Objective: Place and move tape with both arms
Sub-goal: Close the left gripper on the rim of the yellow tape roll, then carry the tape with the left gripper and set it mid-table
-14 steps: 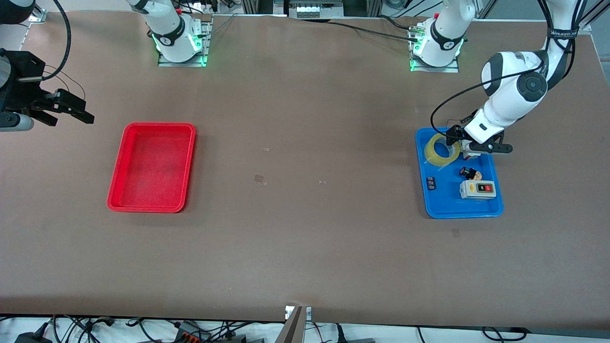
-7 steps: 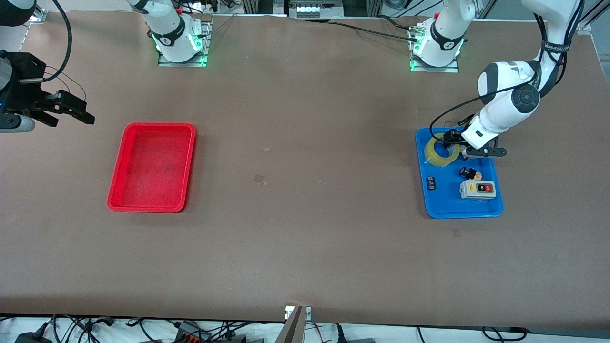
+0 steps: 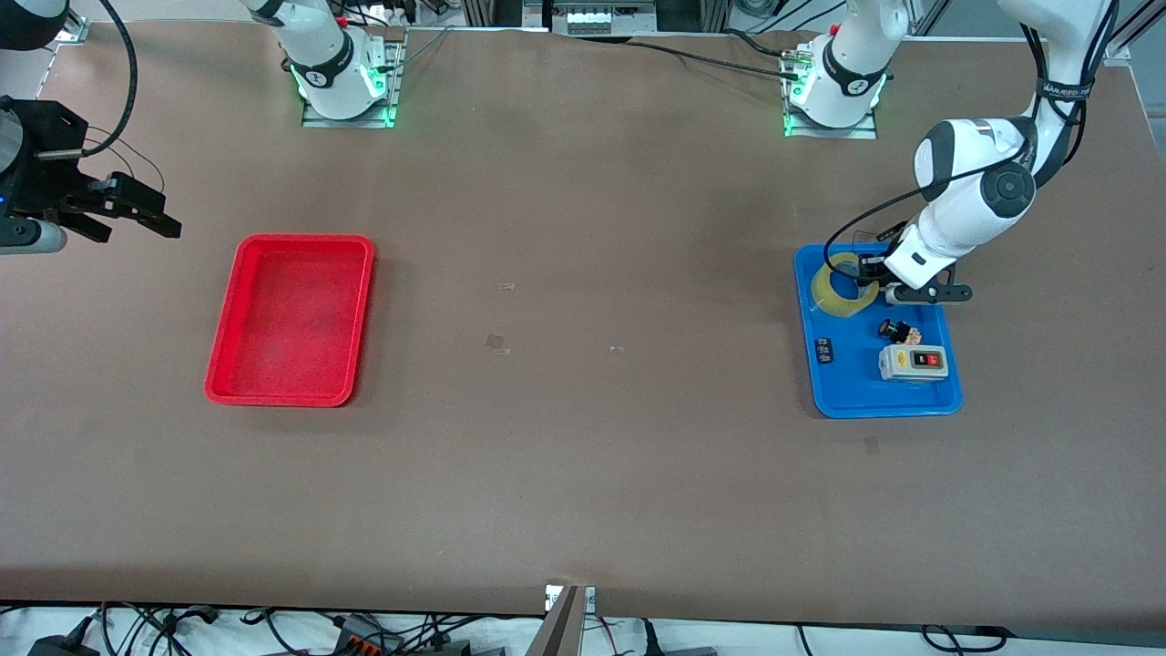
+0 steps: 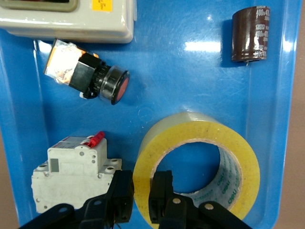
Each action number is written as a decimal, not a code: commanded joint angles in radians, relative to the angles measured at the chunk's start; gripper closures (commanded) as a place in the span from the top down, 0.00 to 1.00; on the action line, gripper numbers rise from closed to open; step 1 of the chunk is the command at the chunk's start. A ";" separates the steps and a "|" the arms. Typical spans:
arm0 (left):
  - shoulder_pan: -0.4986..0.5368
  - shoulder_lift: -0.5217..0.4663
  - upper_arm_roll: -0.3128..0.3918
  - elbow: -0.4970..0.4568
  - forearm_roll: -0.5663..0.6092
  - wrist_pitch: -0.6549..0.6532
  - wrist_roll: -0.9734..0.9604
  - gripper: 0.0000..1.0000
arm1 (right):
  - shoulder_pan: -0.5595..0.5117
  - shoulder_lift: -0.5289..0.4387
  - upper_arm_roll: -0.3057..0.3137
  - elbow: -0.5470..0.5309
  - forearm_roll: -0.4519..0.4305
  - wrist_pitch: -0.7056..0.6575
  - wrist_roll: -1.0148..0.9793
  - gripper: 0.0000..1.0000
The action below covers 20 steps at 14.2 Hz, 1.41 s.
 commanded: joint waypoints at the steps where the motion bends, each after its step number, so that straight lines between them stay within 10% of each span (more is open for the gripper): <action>1: 0.002 -0.002 -0.008 0.115 -0.019 -0.178 0.001 0.00 | -0.007 -0.003 0.006 0.000 -0.006 -0.002 0.000 1.00; 6: -0.098 0.046 -0.011 0.370 -0.141 -0.445 -0.126 0.00 | -0.007 -0.003 0.008 0.001 -0.006 -0.002 0.000 1.00; 17: -0.733 0.551 -0.014 0.948 -0.348 -0.311 -1.175 0.01 | -0.007 0.000 0.006 0.001 -0.005 -0.009 0.002 1.00; 19: -0.774 0.576 -0.014 0.947 -0.345 -0.253 -1.200 0.13 | -0.004 0.006 0.008 0.000 -0.003 -0.006 0.002 1.00; 20: -0.779 0.582 -0.014 0.948 -0.344 -0.252 -1.200 0.44 | -0.004 0.012 0.008 0.001 0.000 -0.006 0.002 1.00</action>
